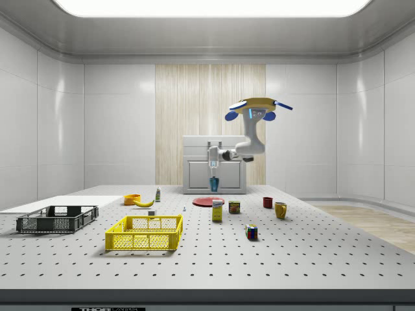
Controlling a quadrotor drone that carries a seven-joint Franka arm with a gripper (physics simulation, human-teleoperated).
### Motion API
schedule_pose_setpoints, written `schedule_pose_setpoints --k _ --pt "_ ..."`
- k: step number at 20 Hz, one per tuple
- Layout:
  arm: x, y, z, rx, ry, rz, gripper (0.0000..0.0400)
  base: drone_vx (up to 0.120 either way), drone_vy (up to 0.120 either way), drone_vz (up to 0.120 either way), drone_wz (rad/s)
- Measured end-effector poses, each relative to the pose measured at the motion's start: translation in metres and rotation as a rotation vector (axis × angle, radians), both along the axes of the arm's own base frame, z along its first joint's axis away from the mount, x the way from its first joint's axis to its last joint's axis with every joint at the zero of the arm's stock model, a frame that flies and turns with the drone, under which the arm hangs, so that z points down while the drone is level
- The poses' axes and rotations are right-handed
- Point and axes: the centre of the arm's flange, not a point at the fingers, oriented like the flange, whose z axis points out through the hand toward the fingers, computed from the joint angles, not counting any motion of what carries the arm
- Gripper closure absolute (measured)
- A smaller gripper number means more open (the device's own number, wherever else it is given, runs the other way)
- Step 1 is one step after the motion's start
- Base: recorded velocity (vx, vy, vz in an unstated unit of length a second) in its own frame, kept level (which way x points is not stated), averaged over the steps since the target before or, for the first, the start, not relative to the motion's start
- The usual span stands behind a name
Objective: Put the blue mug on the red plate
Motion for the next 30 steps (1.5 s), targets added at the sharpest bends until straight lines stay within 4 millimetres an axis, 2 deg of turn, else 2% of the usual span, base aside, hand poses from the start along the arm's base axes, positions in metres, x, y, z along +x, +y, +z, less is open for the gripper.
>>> schedule_pose_setpoints --k 4,10,14,20,27,30 --pt "0.0000 0.0000 0.0000 0.000 0.000 0.000 0.0300 0.120 -0.120 0.000 0.000" --pt "0.0000 0.0000 0.0000 0.000 0.000 0.000 0.0300 0.000 -0.120 0.000 0.000" --pt "0.0000 0.0000 0.0000 0.000 0.000 0.000 0.0300 0.110 -0.120 0.000 0.000" --pt "0.0000 0.0000 0.0000 0.000 0.000 0.000 0.0300 0.000 -0.120 0.000 0.000" --pt "0.0000 0.0000 0.0000 0.000 0.000 0.000 0.0300 0.000 -0.114 -0.120 0.000" --pt "0.0000 0.0048 0.0000 0.000 0.000 0.000 0.0300 0.000 0.000 0.000 0.000"
